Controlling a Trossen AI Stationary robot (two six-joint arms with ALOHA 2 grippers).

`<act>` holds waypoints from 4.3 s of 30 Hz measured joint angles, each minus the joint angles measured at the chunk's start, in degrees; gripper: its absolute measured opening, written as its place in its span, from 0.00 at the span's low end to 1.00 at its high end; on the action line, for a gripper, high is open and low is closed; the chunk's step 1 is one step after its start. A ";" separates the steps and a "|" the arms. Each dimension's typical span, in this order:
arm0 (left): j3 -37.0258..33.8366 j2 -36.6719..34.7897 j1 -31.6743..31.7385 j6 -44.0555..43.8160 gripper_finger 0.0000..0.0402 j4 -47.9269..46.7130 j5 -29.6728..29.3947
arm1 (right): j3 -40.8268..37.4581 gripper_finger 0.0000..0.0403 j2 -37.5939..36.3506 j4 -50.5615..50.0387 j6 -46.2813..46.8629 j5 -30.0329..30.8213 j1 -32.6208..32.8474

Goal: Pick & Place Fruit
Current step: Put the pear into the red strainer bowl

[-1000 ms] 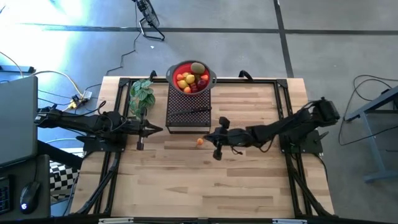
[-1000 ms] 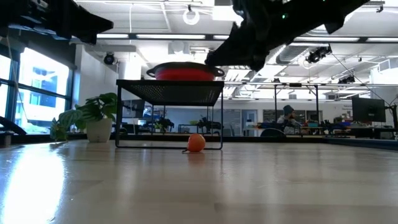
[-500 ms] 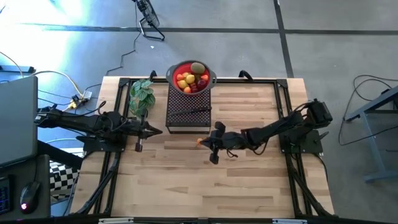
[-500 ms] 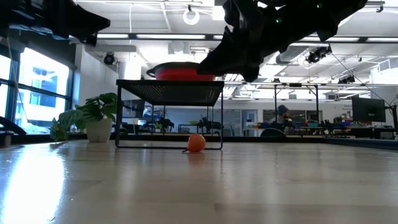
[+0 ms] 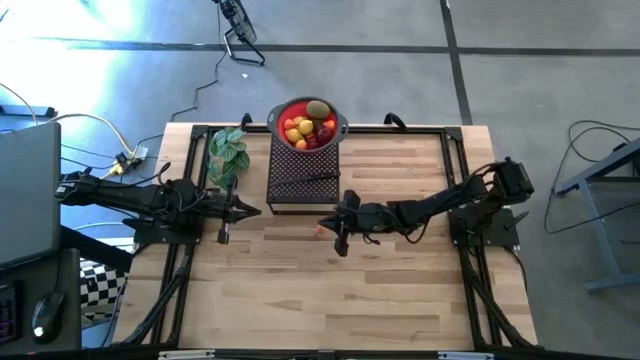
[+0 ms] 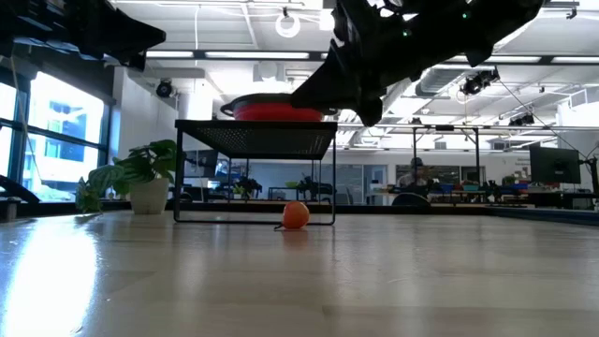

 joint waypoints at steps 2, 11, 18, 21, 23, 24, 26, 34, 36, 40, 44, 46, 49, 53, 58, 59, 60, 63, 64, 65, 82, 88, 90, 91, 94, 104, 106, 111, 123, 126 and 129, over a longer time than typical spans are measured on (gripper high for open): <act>0.00 -0.02 0.00 0.00 0.01 0.01 -0.02 | 0.37 0.01 0.00 -0.75 -2.37 1.80 1.39; 0.07 0.00 0.00 -0.09 0.01 -2.02 0.02 | 11.33 0.01 0.50 -21.13 -9.35 16.01 7.10; 0.09 -0.04 0.00 -0.09 0.01 -2.55 0.02 | 17.11 0.01 5.28 -28.86 -11.43 15.66 7.10; 0.09 0.00 0.00 -0.09 0.01 -2.59 0.02 | 22.01 0.01 10.12 -31.56 -14.81 13.43 7.19; 0.09 0.00 0.00 -0.09 0.01 -2.64 0.03 | 25.94 0.01 13.78 -34.66 -17.51 12.90 7.51; 0.09 -0.01 0.00 -0.09 0.01 -2.61 0.02 | 27.99 0.01 15.34 -37.79 -18.99 13.11 7.67; 0.09 0.00 0.00 -0.09 0.01 -2.66 0.04 | 32.12 0.01 18.00 -43.60 -21.64 13.20 7.68; 0.09 -0.02 0.00 -0.07 0.01 -2.98 0.04 | 38.69 0.01 20.83 -54.76 -31.19 7.52 4.76; 0.09 0.00 0.00 -0.07 0.01 -3.00 0.04 | 38.71 0.01 20.83 -54.79 -32.87 7.12 3.80; 0.09 -0.02 0.00 -0.04 0.01 -3.42 -0.20 | 38.71 0.01 20.83 -54.87 -34.83 7.76 2.30; 0.09 0.00 0.00 -0.02 0.01 -4.47 -0.26 | 38.71 0.03 20.83 -55.23 -35.07 7.74 1.49; 0.08 -0.02 0.00 -0.03 0.01 -4.70 -0.26 | 38.71 0.07 20.83 -55.73 -35.07 7.38 1.43; 0.07 -0.01 0.00 -0.02 0.01 -5.75 -0.28 | 38.71 0.19 20.83 -55.98 -35.07 7.11 1.47; 0.07 -0.02 0.00 -0.02 0.01 -5.78 -0.33 | 38.71 0.40 20.83 -56.86 -35.07 6.58 1.93; 0.07 -0.02 0.00 -0.03 0.01 -5.76 -0.39 | 38.71 0.59 21.86 -59.42 -34.61 2.07 1.93; 0.07 -0.02 0.00 -0.03 0.01 -5.76 -0.39 | 38.67 0.61 22.27 -59.89 -34.62 2.16 1.89; 0.07 0.00 0.00 -0.02 0.01 -5.78 -0.42 | 38.62 0.62 22.88 -60.07 -34.82 2.77 1.89; 0.07 0.00 0.00 -0.02 0.01 -5.76 -0.42 | 38.64 0.62 24.36 -59.49 -36.33 4.00 1.76; 0.07 -0.01 0.00 -0.04 0.01 -5.72 -0.44 | 38.64 0.62 24.81 -59.48 -36.49 4.42 1.51; 0.07 -0.02 0.00 -0.03 0.01 -5.71 -0.44 | 38.64 0.61 25.17 -59.42 -36.49 4.39 1.41; 0.04 -0.02 0.00 0.02 0.01 -6.51 -0.53 | 38.64 0.60 25.48 -59.50 -33.33 10.16 2.62; 0.04 0.00 0.00 1.10 0.01 -7.28 -0.68 | 38.66 0.60 25.18 -61.99 -31.19 12.03 4.21; 0.04 0.00 0.00 1.36 0.01 -7.29 -0.68 | 38.66 0.60 25.18 -63.41 -30.01 12.44 4.20; 0.04 -0.01 0.00 1.38 0.01 -7.29 -0.68 | 38.66 0.60 25.18 -64.11 -29.77 13.45 4.18; 0.04 0.00 0.00 1.38 0.01 -7.33 -0.66 | 38.66 0.60 25.18 -65.03 -30.88 15.42 4.00; 0.02 -0.02 0.00 0.65 0.01 -9.47 -0.61 | 38.66 0.60 25.18 -64.85 -44.34 16.49 2.63; 0.02 -0.02 0.00 0.06 0.01 -10.02 -0.60 | 38.65 0.60 25.18 -64.80 -45.33 16.50 2.64; 0.02 -0.02 0.00 0.02 0.01 -10.35 -0.59 | 38.66 0.58 25.18 -63.45 -45.36 17.62 3.75; 0.02 -0.02 0.00 0.02 0.01 -10.31 -0.59 | 38.66 0.11 25.18 -59.10 -44.82 16.50 3.64; 0.02 -0.02 0.00 0.00 0.01 -10.31 -0.59 | 38.66 0.03 25.18 -57.95 -44.82 16.21 2.43; 0.02 -0.02 0.00 -0.01 0.01 -10.31 -0.59 | 38.66 0.01 25.18 -57.93 -44.73 15.88 1.33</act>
